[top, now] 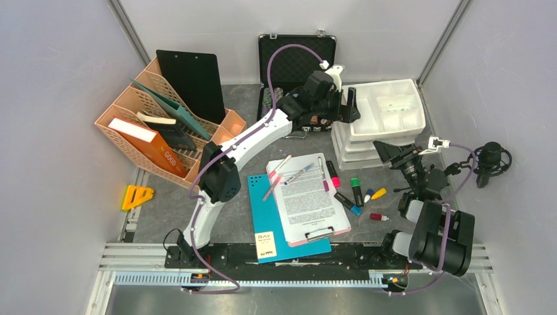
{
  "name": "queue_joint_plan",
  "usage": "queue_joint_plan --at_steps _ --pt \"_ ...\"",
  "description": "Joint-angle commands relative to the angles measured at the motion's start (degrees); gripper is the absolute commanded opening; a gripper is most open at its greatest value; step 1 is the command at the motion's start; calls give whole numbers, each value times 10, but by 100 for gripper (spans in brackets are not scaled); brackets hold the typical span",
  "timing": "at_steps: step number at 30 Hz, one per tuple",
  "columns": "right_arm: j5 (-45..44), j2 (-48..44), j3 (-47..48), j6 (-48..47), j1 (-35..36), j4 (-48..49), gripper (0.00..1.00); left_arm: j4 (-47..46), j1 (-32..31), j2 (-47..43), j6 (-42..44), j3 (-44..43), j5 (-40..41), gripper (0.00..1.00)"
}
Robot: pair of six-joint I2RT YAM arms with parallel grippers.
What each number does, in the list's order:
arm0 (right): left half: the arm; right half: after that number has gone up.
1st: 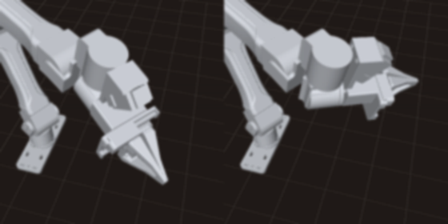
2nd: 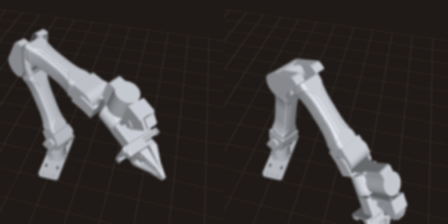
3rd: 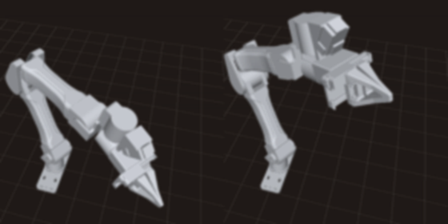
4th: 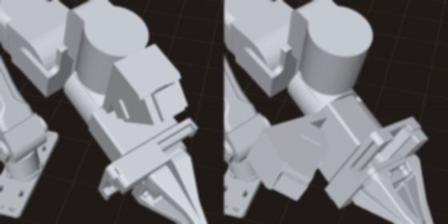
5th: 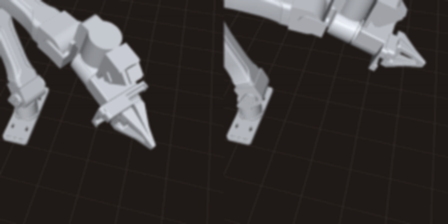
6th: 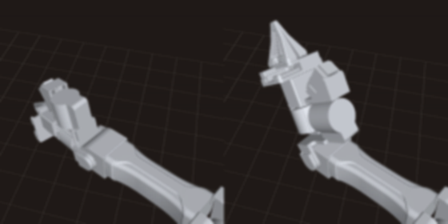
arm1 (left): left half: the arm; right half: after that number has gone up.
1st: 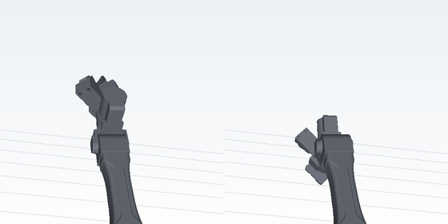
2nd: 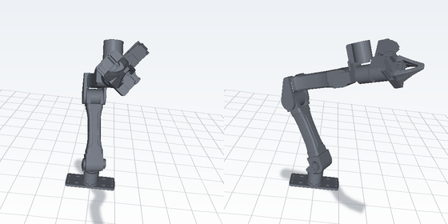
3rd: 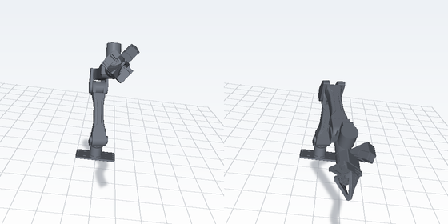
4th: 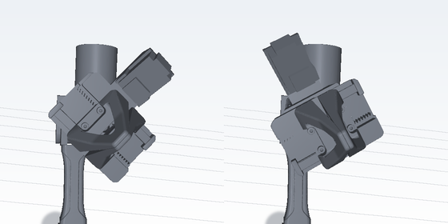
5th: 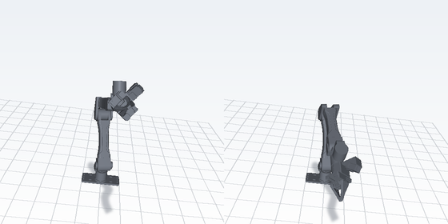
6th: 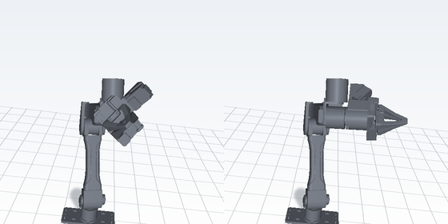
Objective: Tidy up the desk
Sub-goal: Move the storage box to the center of the board.
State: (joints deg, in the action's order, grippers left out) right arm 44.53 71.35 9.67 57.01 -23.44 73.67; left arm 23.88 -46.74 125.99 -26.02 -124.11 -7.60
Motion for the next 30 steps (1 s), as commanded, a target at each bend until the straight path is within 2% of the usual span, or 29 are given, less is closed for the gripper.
queue_joint_plan --at_steps 1,9,22,30 --pt "2 34 18 62 2 127 74 8 0 11 32 -17 6 94" --pt "-2 72 23 96 5 181 74 9 0 10 32 -9 5 94" --pt "-58 57 27 68 48 95 72 10 0 7 32 9 2 92" --pt "-63 62 20 105 51 128 69 10 0 7 32 18 0 91"
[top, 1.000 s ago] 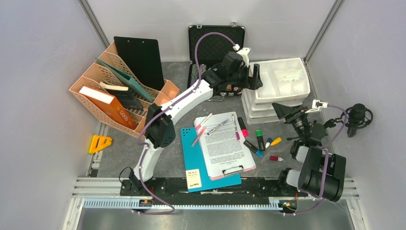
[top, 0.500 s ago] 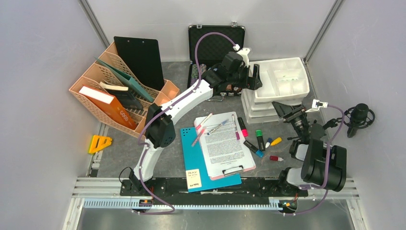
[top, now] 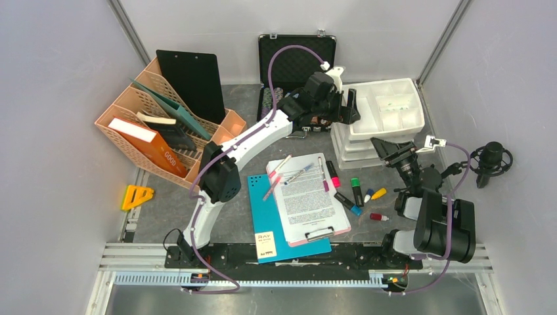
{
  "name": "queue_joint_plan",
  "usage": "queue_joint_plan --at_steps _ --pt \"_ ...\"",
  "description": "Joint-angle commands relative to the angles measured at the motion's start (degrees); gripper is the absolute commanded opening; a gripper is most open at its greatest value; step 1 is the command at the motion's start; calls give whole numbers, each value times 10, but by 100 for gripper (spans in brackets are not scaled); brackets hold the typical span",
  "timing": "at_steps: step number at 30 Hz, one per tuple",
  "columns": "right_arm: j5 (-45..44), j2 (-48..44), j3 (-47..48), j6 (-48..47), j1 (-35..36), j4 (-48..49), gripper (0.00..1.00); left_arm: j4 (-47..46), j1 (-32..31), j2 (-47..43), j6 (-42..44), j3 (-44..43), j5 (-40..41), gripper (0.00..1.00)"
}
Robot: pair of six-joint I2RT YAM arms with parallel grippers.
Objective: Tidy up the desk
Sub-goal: Move the storage box to the center of the board.
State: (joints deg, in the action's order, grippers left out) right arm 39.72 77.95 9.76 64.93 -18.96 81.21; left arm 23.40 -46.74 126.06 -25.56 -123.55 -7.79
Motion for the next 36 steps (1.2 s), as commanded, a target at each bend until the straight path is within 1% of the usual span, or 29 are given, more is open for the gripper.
queue_joint_plan --at_steps 1,7,15,21,27,32,36 --pt "-15 -1 20 35 6 62 69 15 0 7 28 14 4 91" --pt "-27 1 10 73 5 80 66 14 0 6 30 21 12 91" --pt "-26 -6 0 79 5 68 61 16 -1 7 31 26 24 91" --pt "-10 -24 -8 65 -1 47 57 21 -1 5 41 30 44 92" --pt "23 -22 -13 50 -8 44 52 24 -1 4 53 28 67 92" --pt "46 -17 -16 43 -14 52 48 27 -1 5 61 26 76 93" --pt "68 -1 -11 50 -14 82 47 31 -2 7 67 18 97 94"
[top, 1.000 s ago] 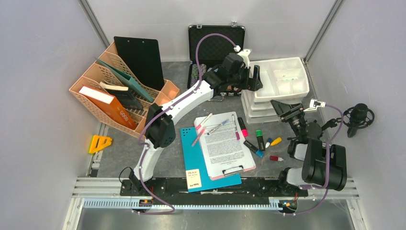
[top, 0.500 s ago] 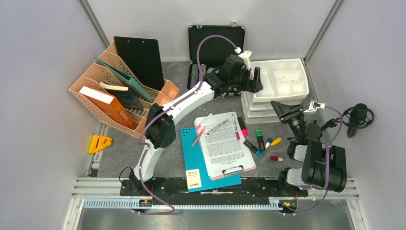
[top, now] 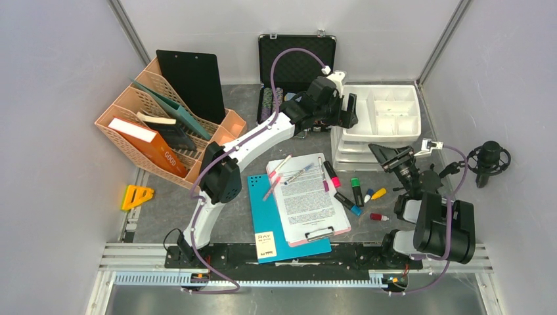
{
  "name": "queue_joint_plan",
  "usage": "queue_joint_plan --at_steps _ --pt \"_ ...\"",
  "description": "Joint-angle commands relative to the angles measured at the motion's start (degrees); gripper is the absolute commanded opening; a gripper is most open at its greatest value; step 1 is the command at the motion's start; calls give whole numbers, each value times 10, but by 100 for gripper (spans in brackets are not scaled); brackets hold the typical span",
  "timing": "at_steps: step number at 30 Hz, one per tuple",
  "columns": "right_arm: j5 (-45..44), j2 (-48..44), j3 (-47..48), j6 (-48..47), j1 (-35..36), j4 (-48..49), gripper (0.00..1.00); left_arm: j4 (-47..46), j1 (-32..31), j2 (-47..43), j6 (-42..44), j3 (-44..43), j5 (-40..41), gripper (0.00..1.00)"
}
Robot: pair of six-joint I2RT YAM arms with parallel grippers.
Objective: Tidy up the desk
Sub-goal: Move the storage box to the center of the board.
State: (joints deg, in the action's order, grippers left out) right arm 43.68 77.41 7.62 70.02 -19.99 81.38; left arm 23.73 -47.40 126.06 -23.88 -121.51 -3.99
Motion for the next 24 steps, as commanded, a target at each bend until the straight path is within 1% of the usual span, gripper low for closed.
queue_joint_plan --at_steps 1,9,19,22,24 --pt "36 9 11 3 -4 91 47 28 5 8 51 -5 60 94" --pt "74 56 15 29 -3 177 45 33 0 15 53 -12 77 95" --pt "106 72 16 32 -4 230 44 50 -9 31 48 -37 96 97" --pt "120 50 18 7 -3 212 43 52 -9 31 48 -40 99 97" --pt "118 23 16 -36 -4 147 46 54 -9 33 46 -46 98 97"
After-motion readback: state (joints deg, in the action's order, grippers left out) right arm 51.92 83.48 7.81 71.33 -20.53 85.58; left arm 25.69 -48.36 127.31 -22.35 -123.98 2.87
